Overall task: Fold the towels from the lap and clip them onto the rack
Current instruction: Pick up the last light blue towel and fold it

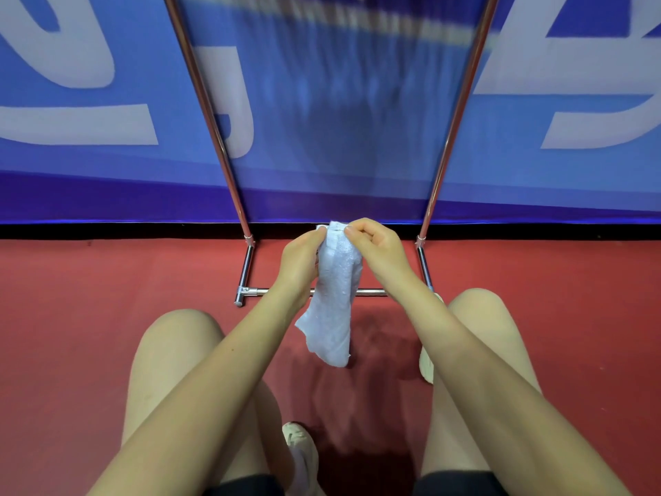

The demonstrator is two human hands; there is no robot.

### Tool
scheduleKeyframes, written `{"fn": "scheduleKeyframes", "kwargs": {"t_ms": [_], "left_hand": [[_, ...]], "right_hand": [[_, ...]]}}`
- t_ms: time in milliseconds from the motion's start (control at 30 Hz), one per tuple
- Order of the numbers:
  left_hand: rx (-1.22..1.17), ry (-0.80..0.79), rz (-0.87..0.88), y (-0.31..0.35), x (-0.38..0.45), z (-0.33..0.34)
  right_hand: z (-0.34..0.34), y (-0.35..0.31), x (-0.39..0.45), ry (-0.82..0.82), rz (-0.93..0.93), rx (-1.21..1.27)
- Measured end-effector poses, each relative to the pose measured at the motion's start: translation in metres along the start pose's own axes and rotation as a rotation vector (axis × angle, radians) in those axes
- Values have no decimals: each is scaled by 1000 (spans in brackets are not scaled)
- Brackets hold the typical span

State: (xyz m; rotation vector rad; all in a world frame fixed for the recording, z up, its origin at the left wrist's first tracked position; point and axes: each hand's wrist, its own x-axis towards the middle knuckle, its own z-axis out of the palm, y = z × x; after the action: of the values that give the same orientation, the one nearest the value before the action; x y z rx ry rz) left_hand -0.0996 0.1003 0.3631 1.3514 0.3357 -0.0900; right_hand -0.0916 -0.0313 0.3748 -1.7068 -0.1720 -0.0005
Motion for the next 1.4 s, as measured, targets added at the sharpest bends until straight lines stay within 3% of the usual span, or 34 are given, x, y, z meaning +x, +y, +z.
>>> {"fn": "scheduleKeyframes", "kwargs": {"t_ms": [500, 600, 733, 867, 1133, 1267, 1400], "left_hand": [[195, -125, 43, -4, -1, 8], [275, -166, 144, -6, -5, 7], [251, -79, 176, -2, -6, 5], [60, 17, 225, 14, -2, -9], [3, 225, 305, 37, -5, -48], [188, 231, 341, 29, -7, -57], [176, 318, 331, 28, -3, -62]], "right_hand": [[-2, 8, -1, 102, 40, -24], [-7, 8, -4, 78, 55, -2], [-13, 11, -12, -88, 56, 48], [-19, 26, -22, -302, 29, -150], [-30, 84, -65, -572, 385, -569], [-42, 87, -73, -494, 346, -802], [-63, 74, -66, -222, 192, -893]]}}
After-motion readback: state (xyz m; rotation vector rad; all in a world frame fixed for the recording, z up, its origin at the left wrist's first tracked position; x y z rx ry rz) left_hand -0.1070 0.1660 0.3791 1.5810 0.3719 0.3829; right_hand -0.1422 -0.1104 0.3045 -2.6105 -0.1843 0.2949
